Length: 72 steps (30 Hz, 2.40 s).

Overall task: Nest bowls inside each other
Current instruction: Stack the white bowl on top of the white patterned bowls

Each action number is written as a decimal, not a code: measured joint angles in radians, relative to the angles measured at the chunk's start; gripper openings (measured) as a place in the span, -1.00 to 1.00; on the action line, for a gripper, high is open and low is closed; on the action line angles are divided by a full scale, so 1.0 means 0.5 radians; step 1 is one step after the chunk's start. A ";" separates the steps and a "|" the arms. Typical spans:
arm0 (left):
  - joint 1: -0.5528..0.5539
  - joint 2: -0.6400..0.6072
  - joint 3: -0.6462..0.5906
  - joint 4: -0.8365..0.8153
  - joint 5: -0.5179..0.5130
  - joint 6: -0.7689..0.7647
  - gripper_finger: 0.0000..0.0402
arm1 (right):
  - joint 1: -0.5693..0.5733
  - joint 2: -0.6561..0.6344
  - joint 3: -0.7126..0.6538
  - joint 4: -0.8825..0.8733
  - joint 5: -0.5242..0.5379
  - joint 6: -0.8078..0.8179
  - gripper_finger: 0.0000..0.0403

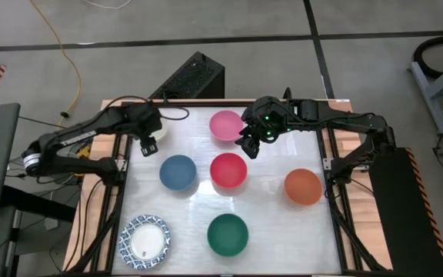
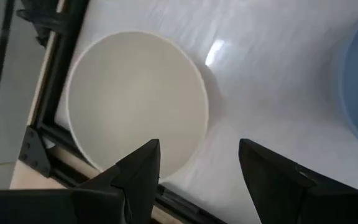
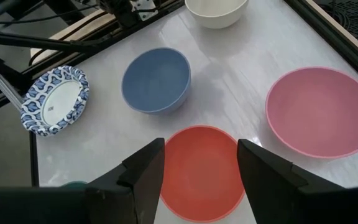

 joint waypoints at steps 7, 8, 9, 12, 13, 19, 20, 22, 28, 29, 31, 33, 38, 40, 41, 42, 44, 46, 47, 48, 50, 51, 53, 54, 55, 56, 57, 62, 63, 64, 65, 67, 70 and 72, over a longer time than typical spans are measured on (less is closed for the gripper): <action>0.094 0.186 -0.001 0.129 0.114 0.141 0.04 | 0.000 0.000 0.000 -0.001 0.000 0.001 0.10; 0.103 0.208 -0.001 0.135 0.141 0.147 0.04 | 0.000 0.000 0.000 -0.003 0.001 0.001 0.10; 0.109 0.229 -0.001 0.141 0.157 0.157 0.04 | 0.000 0.000 0.000 -0.004 0.000 0.001 0.10; 0.132 0.261 -0.023 0.184 0.151 0.184 0.04 | 0.000 0.000 0.000 -0.009 0.000 0.000 0.10; 0.145 0.261 -0.055 0.229 0.147 0.183 0.04 | 0.000 0.000 0.000 -0.009 0.000 0.000 0.10; 0.164 0.258 -0.310 0.322 0.064 0.156 0.04 | 0.000 0.001 0.000 -0.036 0.000 -0.002 0.10; 0.165 0.257 -0.345 0.343 0.038 0.165 0.04 | 0.000 0.000 0.000 -0.040 0.000 -0.008 0.10; 0.167 0.257 -0.406 0.401 0.024 0.176 0.04 | 0.000 0.001 0.000 -0.043 0.001 -0.027 0.10; 0.165 0.261 -0.527 0.530 0.037 0.094 -0.23 | 0.000 0.001 0.000 -0.046 0.086 -0.032 0.10; 0.165 0.267 -0.533 0.530 0.034 0.096 -0.36 | 0.000 0.001 0.000 -0.046 0.088 -0.033 0.10; 0.165 0.275 -0.530 0.551 0.033 0.101 -0.68 | -0.001 0.001 0.000 -0.046 0.092 -0.033 0.10; 0.165 0.288 -0.528 0.557 0.045 0.112 -0.91 | -0.001 0.001 0.000 -0.046 0.095 -0.026 0.10; 0.118 0.299 -0.517 0.528 -0.063 0.046 -0.99 | -0.001 0.001 0.000 -0.046 0.212 0.076 0.10; 0.060 0.277 -0.483 0.505 -0.152 0.000 -0.99 | -0.004 0.001 0.000 -0.046 0.316 0.118 0.10; 0.027 0.262 -0.463 0.485 -0.204 -0.005 -1.00 | -0.010 0.000 0.000 -0.046 0.377 0.128 0.10; -0.008 0.251 -0.437 0.463 -0.250 -0.007 -1.00 | -0.015 0.001 0.000 -0.046 0.430 0.137 0.10; -0.089 0.232 -0.377 0.412 -0.335 -0.007 -1.00 | -0.023 0.001 0.000 -0.044 0.501 0.143 0.10; -0.177 0.217 -0.301 0.359 -0.447 -0.021 -1.00 | -0.037 -0.001 0.000 -0.044 0.559 0.144 0.10; -0.229 0.210 -0.262 0.335 -0.511 -0.028 -1.00 | -0.046 -0.003 0.000 -0.041 0.577 0.143 0.10; -0.282 0.204 -0.227 0.323 -0.580 -0.029 -1.00 | -0.054 -0.004 0.000 -0.028 0.594 0.140 0.10; -0.401 0.199 -0.154 0.319 -0.736 0.002 -1.00 | -0.075 -0.005 0.000 0.023 0.621 0.111 0.10; -0.461 0.199 -0.116 0.323 -0.813 0.041 -1.00 | -0.089 -0.005 0.001 0.052 0.625 0.105 0.10; -0.575 0.202 -0.043 0.336 -0.956 0.160 -1.00 | -0.125 -0.005 0.001 0.111 0.627 0.103 0.10; -0.631 0.204 -0.011 0.355 -1.016 0.229 -1.00 | -0.140 -0.005 0.001 0.151 0.629 0.096 0.10; -0.682 0.206 0.017 0.386 -1.072 0.303 -1.00 | -0.156 -0.004 0.001 0.194 0.630 0.071 0.10; -0.733 0.206 0.039 0.425 -1.135 0.380 -1.00 | -0.167 -0.004 0.001 0.244 0.630 0.045 0.10; -0.781 0.206 0.063 0.458 -1.199 0.457 -1.00 | -0.177 -0.004 0.001 0.304 0.631 0.013 0.10; -0.943 0.216 0.108 0.819 -1.404 0.935 -1.00 | -0.153 0.027 0.003 0.660 0.643 -0.190 0.10; -0.960 0.216 0.109 0.907 -1.412 1.038 -1.00 | -0.140 0.034 0.003 0.721 0.664 -0.242 0.10; -0.975 0.216 0.108 0.989 -1.414 1.125 -1.00 | -0.126 0.054 0.002 0.762 0.680 -0.305 0.10; -0.985 0.221 0.108 1.044 -1.417 1.203 -1.00 | -0.104 0.089 0.002 0.836 0.712 -0.367 0.10; -0.990 0.250 0.109 1.155 -1.489 1.363 -1.00 | -0.064 0.130 0.002 0.951 0.805 -0.477 0.10; -0.995 0.310 0.109 1.237 -1.655 1.588 -1.00 | -0.002 0.208 0.002 1.103 1.012 -0.633 0.10; -0.995 0.357 0.109 1.250 -1.690 1.715 -1.00 | 0.035 0.252 -0.001 1.175 1.107 -0.742 0.10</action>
